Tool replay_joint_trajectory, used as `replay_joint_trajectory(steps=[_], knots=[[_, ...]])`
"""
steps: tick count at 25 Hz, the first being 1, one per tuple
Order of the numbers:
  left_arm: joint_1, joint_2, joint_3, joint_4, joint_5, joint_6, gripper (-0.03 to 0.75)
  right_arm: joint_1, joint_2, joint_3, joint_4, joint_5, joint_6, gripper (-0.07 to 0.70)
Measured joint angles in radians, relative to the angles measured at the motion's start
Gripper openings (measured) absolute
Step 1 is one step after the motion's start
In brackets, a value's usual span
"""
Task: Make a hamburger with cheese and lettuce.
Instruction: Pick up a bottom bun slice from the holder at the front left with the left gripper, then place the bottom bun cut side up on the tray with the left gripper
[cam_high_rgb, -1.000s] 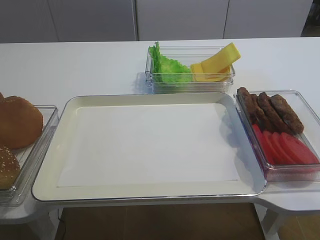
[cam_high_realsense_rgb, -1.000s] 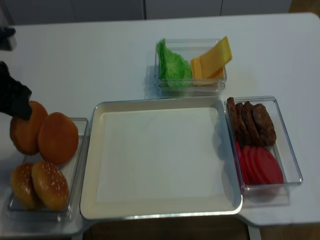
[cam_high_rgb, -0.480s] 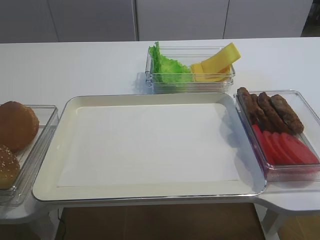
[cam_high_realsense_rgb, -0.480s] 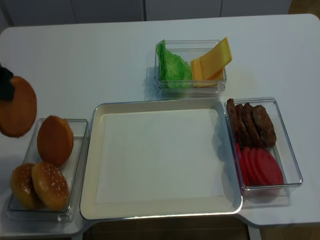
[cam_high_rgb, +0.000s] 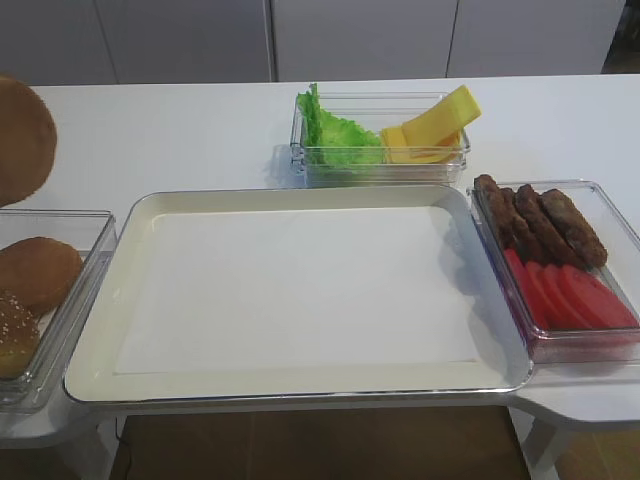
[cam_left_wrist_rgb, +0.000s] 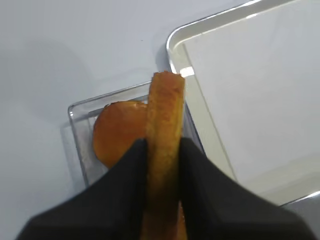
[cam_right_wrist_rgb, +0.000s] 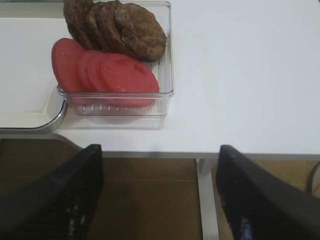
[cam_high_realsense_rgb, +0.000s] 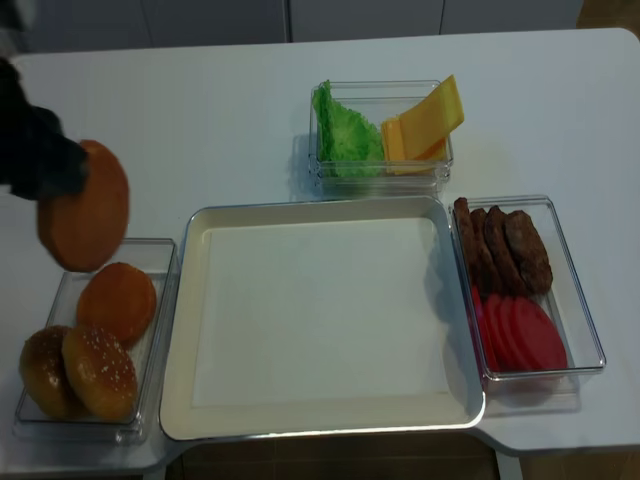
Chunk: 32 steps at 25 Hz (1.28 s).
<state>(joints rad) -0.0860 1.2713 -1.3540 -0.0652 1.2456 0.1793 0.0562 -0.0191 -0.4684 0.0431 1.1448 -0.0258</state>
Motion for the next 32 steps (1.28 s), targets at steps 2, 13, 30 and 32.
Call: replay_joint_trajectory(steps=[2, 13, 30, 32], knots=[[-0.099, 0.000, 0.000, 0.071, -0.005, -0.047, 0.143, 0.000, 0.000, 0.000, 0.000, 0.000, 0.000, 0.549], [-0.622, 0.079, 0.000, 0.537, -0.046, -0.351, 0.143, 0.000, 0.000, 0.000, 0.000, 0.000, 0.002, 0.549], [-0.965, 0.408, 0.000, 0.932, -0.090, -0.667, 0.141, 0.000, 0.000, 0.000, 0.000, 0.000, 0.003, 0.549], [-0.972, 0.430, 0.000, 0.934, -0.093, -0.692, 0.141, 0.000, 0.000, 0.000, 0.000, 0.000, 0.003, 0.549]])
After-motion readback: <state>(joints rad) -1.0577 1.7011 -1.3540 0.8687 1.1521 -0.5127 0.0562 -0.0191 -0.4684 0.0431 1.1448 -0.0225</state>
